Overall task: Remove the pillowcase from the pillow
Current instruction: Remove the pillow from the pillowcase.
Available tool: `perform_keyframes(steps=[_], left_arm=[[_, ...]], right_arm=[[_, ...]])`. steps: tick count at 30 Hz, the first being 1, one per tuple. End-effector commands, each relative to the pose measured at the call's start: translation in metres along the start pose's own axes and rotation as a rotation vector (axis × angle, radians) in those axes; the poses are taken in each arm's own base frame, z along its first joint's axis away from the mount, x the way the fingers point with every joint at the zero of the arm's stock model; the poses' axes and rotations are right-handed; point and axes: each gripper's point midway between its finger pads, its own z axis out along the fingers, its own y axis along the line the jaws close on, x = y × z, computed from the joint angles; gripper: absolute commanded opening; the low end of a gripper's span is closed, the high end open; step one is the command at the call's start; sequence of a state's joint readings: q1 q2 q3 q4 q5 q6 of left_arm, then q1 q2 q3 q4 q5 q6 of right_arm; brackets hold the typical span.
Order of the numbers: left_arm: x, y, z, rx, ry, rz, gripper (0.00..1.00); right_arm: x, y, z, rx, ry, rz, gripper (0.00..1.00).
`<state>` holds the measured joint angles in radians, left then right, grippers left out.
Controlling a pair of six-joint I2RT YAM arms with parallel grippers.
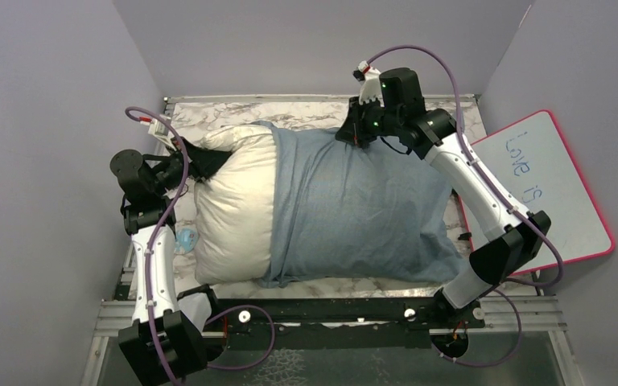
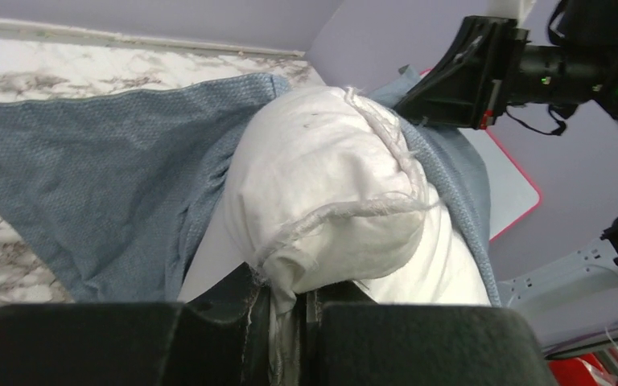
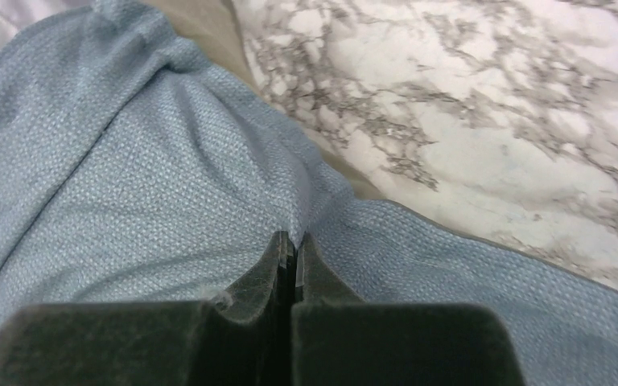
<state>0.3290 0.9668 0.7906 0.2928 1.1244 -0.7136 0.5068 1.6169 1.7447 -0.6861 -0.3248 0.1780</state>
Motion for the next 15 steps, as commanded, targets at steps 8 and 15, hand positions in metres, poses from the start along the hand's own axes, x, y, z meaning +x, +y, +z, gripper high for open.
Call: perform_keyframes(steps=[8,15], left_arm=[[-0.013,0.013,-0.009,-0.159,-0.02,0.13,0.0],[-0.013,-0.008,-0.005,-0.029,-0.023,0.124,0.0]], right_arm=[[-0.018,-0.073,-0.037,0.406,-0.092,0.015,0.01],[-0.009,0.049,-0.028,-0.313,-0.015,-0.038,0.33]])
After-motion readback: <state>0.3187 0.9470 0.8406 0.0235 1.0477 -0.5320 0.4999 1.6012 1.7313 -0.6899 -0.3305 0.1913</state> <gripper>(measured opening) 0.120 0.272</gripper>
